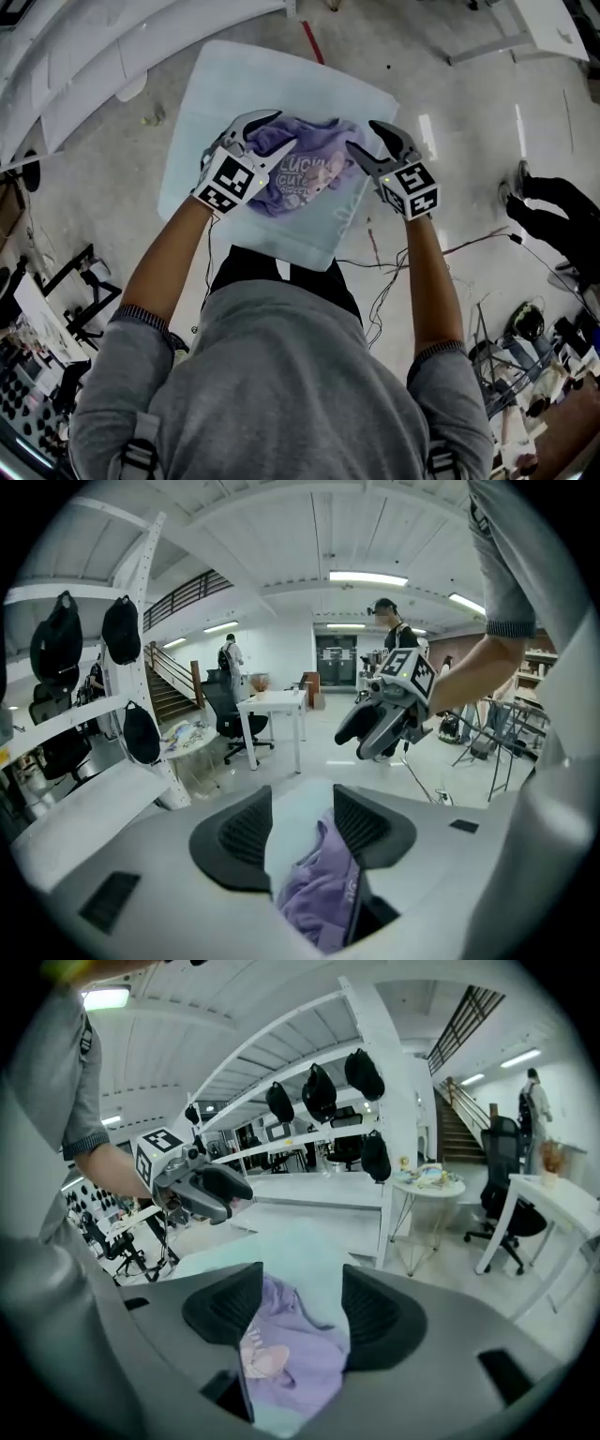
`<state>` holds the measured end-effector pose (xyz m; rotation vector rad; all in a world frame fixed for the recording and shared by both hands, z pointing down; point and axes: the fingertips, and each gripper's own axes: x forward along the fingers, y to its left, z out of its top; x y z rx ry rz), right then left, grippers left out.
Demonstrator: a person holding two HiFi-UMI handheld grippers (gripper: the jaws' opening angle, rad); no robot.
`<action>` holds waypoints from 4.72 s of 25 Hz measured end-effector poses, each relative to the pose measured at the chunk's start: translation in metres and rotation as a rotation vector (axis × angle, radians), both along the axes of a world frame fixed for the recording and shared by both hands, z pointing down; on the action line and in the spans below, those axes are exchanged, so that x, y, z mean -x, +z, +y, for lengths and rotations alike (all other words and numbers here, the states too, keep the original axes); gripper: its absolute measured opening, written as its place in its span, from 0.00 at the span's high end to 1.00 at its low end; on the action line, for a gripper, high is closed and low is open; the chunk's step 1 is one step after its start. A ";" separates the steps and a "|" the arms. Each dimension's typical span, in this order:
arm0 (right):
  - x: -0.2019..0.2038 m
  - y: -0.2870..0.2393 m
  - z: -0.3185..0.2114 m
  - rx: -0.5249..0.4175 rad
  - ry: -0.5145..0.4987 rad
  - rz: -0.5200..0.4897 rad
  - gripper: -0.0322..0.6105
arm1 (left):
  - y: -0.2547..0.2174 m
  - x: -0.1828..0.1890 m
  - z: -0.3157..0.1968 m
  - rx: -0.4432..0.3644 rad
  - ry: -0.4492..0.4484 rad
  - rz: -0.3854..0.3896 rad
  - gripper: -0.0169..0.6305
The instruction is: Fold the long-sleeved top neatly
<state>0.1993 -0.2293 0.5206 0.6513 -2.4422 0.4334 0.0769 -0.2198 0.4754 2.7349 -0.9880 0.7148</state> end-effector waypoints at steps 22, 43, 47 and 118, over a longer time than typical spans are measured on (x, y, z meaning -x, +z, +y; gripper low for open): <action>0.022 0.181 -0.037 0.222 -0.321 0.355 0.58 | 0.202 0.008 -0.028 0.236 0.263 -0.267 0.65; -0.009 0.198 -0.024 0.271 -0.390 0.382 0.89 | 0.237 0.015 -0.034 0.248 0.319 -0.311 0.91; -0.007 0.149 -0.032 0.218 -0.305 0.262 0.89 | 0.192 0.028 -0.041 0.202 0.273 -0.227 0.92; 0.081 -0.408 0.397 -0.744 -0.064 -0.015 0.89 | -0.361 0.094 0.371 -0.654 0.217 -0.182 0.92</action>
